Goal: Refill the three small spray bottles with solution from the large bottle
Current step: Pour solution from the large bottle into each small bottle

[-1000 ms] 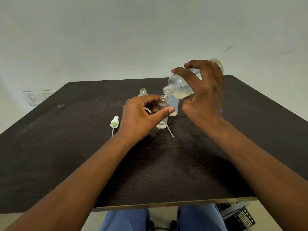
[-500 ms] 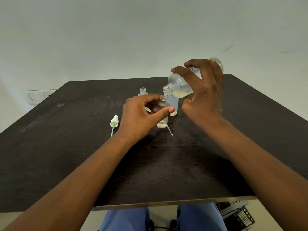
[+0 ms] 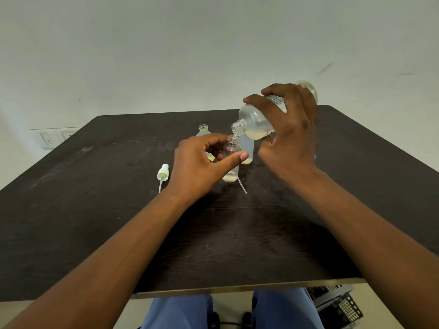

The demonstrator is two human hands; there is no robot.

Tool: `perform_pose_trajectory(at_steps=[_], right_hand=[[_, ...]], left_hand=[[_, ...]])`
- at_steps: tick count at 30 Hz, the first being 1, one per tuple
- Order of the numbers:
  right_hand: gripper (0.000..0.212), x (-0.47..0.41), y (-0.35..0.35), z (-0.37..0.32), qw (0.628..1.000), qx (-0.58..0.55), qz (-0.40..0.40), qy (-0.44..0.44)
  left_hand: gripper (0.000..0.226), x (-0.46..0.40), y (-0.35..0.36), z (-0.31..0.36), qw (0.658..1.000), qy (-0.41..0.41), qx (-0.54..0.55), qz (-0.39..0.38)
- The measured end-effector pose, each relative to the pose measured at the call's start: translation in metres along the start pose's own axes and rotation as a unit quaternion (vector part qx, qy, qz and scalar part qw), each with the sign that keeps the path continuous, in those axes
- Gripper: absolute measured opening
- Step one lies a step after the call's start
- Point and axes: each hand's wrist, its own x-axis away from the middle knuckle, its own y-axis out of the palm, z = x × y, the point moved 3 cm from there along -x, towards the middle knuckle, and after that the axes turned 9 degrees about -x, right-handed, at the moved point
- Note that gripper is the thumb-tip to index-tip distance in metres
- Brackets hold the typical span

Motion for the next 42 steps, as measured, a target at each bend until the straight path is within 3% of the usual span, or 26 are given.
perform_pose_trajectory(at_steps=[42], right_hand=[[0.069,0.0004,-0.0007,-0.0029,1.0,0.007,0.002,-0.006]], left_hand=[[0.039,-0.0006,0.0019,-0.0031,1.0,-0.002,-0.007,-0.004]])
